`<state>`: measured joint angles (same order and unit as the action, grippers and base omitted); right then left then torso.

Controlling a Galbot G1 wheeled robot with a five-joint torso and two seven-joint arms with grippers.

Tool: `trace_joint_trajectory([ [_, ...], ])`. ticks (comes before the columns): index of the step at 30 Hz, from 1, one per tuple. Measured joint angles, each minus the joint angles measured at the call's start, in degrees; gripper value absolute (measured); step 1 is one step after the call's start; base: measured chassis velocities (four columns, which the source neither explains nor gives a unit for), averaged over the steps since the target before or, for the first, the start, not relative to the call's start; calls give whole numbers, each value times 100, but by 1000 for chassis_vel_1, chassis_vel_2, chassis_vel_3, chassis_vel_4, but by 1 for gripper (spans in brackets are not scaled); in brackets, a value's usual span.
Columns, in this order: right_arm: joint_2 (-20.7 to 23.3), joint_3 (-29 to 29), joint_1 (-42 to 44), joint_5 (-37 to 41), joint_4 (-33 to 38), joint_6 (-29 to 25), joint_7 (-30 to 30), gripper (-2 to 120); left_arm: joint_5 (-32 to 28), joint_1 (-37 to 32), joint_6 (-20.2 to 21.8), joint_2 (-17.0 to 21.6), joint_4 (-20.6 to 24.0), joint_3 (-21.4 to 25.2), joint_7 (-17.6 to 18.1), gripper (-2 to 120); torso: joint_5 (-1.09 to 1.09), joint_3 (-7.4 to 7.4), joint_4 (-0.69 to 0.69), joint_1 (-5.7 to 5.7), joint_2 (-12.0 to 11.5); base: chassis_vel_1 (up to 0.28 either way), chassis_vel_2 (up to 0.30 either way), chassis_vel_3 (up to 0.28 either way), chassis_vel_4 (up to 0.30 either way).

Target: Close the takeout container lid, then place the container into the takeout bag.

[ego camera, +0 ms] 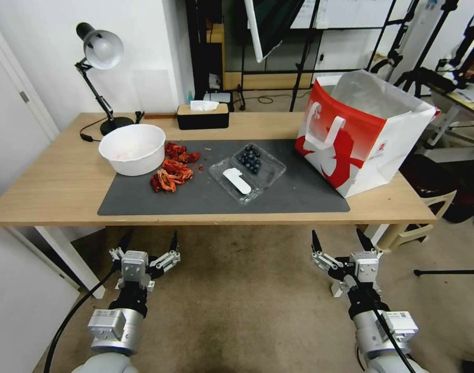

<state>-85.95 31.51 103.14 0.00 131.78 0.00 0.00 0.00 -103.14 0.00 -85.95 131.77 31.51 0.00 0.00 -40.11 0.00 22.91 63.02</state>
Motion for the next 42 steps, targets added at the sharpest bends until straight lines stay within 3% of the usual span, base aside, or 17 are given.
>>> trace_joint_trajectory([
  [25, 34, -39, -29, 0, -15, 57, 55, 100, -68, 3, 17, 29, -9, -13, 0, 100, 0, 0, 0, 0, 0, 0, 0, 0, 0],
  [28, 300, -352, -273, -51, -215, 533, 540, 100, -562, 37, 188, 253, -98, -131, 29, 100, -1, 0, 0, 0, 0, 0, 0, 0, 0],
  [30, 719, -837, -663, -142, -529, 1283, 1306, 100, -1342, 92, 469, 610, -238, -312, 85, 100, -2, -1, -3, 0, -1, 0, 0, 0, 0],
  [42, 765, -843, -776, -110, -499, 1383, 1393, 100, -1531, 127, 289, 682, -327, -331, -13, 100, 0, -1, 0, 0, 0, 0, 0, 0, 0],
])
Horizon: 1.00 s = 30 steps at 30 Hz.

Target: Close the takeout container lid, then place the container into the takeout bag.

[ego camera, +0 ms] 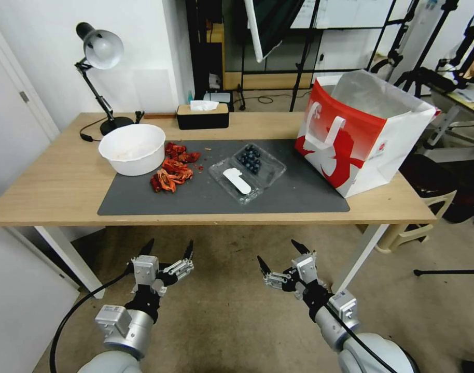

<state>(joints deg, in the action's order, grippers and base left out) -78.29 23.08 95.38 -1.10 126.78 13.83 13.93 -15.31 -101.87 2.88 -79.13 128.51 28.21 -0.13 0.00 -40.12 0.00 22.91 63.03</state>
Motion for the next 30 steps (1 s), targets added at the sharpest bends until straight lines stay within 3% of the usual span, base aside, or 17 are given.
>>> trace_joint_trajectory([
  [11, 33, 35, -98, 144, 15, -11, -36, 100, -109, 26, -181, 22, -54, 168, -97, 100, 0, 1, 0, 1, 0, 0, 0, 0, 0],
  [15, 112, 41, -289, 532, 15, 82, -38, 100, -138, 31, -222, 11, -56, 210, -107, 100, 0, 1, 0, 0, 0, 0, 0, 0, 0],
  [30, 693, -69, -1823, 3279, -500, 989, -752, 100, -223, 97, -397, -94, -249, 302, -230, 100, 0, 1, 0, 0, 0, 0, 0, 0, 0],
])
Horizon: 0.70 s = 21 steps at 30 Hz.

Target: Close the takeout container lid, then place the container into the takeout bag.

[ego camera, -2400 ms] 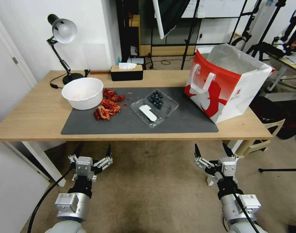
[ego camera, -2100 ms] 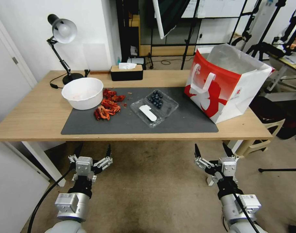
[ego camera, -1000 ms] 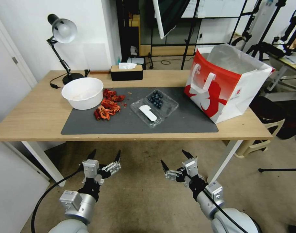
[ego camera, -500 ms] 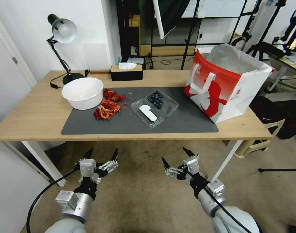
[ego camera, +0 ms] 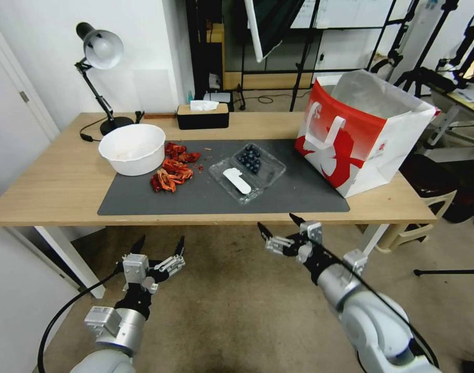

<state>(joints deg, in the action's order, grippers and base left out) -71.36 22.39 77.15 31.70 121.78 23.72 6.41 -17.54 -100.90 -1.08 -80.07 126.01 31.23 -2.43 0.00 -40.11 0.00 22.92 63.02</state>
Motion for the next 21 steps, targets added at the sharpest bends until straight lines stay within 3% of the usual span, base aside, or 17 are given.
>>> trace_joint_trajectory([
  [11, 97, -303, -1507, 2293, -740, 980, -1181, 100, -72, 26, -169, -68, -150, 146, -39, 100, 1, 0, -1, 0, 0, 0, 0, 0, 0],
  [21, 118, -662, -2248, 2986, -1296, 1517, -1841, 100, -59, 12, -232, -158, -208, 186, -50, 100, 0, -1, 0, 0, 0, 0, 0, 0, 0],
])
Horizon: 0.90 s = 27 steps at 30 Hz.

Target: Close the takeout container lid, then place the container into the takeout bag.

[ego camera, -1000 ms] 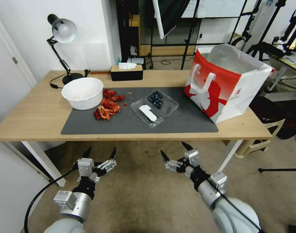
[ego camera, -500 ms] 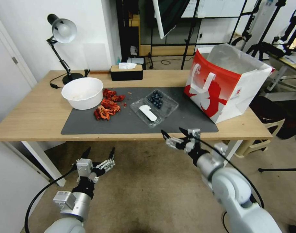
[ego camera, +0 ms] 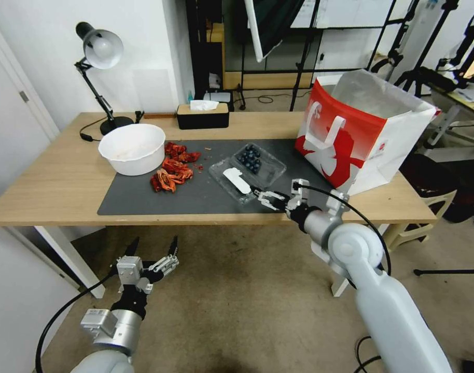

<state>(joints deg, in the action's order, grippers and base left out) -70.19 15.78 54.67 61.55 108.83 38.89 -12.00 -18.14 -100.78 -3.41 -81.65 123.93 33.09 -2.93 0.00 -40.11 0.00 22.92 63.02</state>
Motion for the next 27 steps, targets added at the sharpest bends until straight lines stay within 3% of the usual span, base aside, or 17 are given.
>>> trace_joint_trajectory([
  [27, -125, -530, -852, -214, -918, 217, -50, 100, -4, -32, -166, -68, -64, 91, -4, 100, 1, 1, 0, 0, 0, 0, 0, 0, 0],
])
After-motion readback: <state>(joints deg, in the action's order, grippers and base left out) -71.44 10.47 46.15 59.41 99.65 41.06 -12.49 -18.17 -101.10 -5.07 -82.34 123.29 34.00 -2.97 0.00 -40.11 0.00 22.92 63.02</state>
